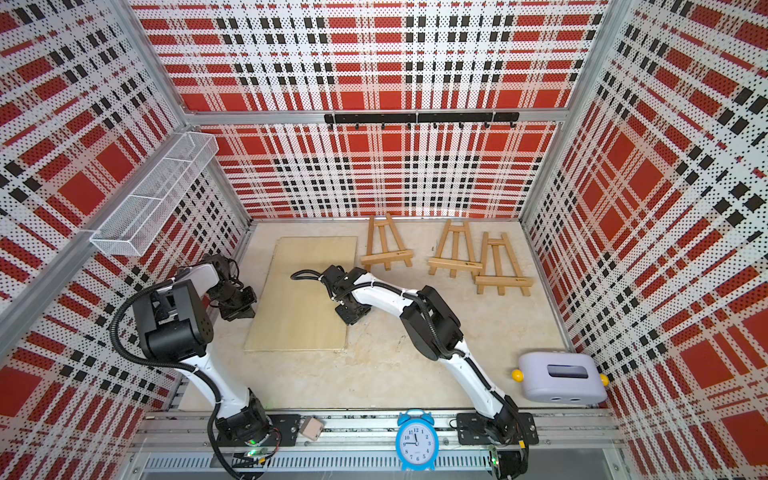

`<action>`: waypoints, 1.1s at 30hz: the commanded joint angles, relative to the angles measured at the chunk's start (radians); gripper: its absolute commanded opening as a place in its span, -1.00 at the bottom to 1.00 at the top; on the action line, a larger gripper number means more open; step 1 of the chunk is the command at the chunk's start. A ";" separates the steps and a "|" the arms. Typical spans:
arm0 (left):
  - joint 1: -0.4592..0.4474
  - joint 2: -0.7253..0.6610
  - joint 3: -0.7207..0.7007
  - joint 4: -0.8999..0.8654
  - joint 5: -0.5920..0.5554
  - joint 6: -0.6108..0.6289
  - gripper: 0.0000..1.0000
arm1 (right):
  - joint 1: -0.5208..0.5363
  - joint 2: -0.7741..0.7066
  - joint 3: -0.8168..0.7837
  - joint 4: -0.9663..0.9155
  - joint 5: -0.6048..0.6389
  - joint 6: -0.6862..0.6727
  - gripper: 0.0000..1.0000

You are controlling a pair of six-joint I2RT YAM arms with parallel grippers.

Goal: Disassemble the easel
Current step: Adjust the drawing board at the center of the board.

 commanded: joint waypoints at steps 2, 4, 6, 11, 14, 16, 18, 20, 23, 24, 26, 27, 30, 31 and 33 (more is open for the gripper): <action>-0.018 -0.033 -0.034 -0.088 0.117 -0.002 -0.84 | 0.013 0.050 0.032 0.113 -0.038 -0.013 -0.29; -0.017 -0.037 -0.037 -0.088 0.121 -0.005 -0.84 | 0.014 0.050 0.029 0.116 -0.034 -0.013 -0.24; -0.018 -0.041 -0.042 -0.086 0.118 -0.008 -0.84 | 0.013 0.053 0.031 0.112 -0.032 -0.017 -0.24; -0.020 -0.046 -0.047 -0.088 0.127 -0.008 -0.84 | 0.014 0.051 0.024 0.113 -0.028 -0.022 -0.24; -0.025 -0.050 -0.049 -0.088 0.122 -0.011 -0.84 | 0.011 0.050 0.022 0.110 -0.026 -0.024 -0.24; -0.024 -0.046 -0.047 -0.089 0.124 -0.009 -0.84 | 0.011 0.047 0.019 0.113 -0.026 -0.023 -0.24; -0.025 -0.047 -0.047 -0.090 0.126 -0.011 -0.84 | 0.013 0.044 0.010 0.115 -0.027 -0.022 -0.24; -0.026 -0.047 -0.048 -0.091 0.131 -0.011 -0.84 | 0.013 0.041 0.005 0.118 -0.022 -0.023 -0.24; -0.029 -0.047 -0.054 -0.091 0.126 -0.011 -0.84 | 0.008 0.040 0.001 0.116 -0.022 -0.025 -0.24; -0.031 -0.050 -0.056 -0.092 0.125 -0.013 -0.84 | 0.009 0.039 0.000 0.116 -0.021 -0.025 -0.24; -0.030 -0.051 -0.065 -0.090 0.126 -0.012 -0.84 | 0.008 0.036 -0.005 0.119 -0.022 -0.025 -0.24; -0.030 -0.053 -0.070 -0.087 0.123 -0.012 -0.84 | 0.009 0.036 -0.005 0.118 -0.021 -0.025 -0.24; -0.026 -0.053 -0.073 -0.088 0.118 -0.007 -0.84 | 0.008 0.033 -0.004 0.120 -0.024 -0.027 -0.24; -0.025 -0.053 -0.074 -0.088 0.116 -0.008 -0.84 | 0.008 0.033 -0.005 0.120 -0.024 -0.027 -0.24; -0.024 -0.058 -0.076 -0.090 0.120 -0.008 -0.84 | 0.009 0.033 -0.009 0.121 -0.024 -0.029 -0.23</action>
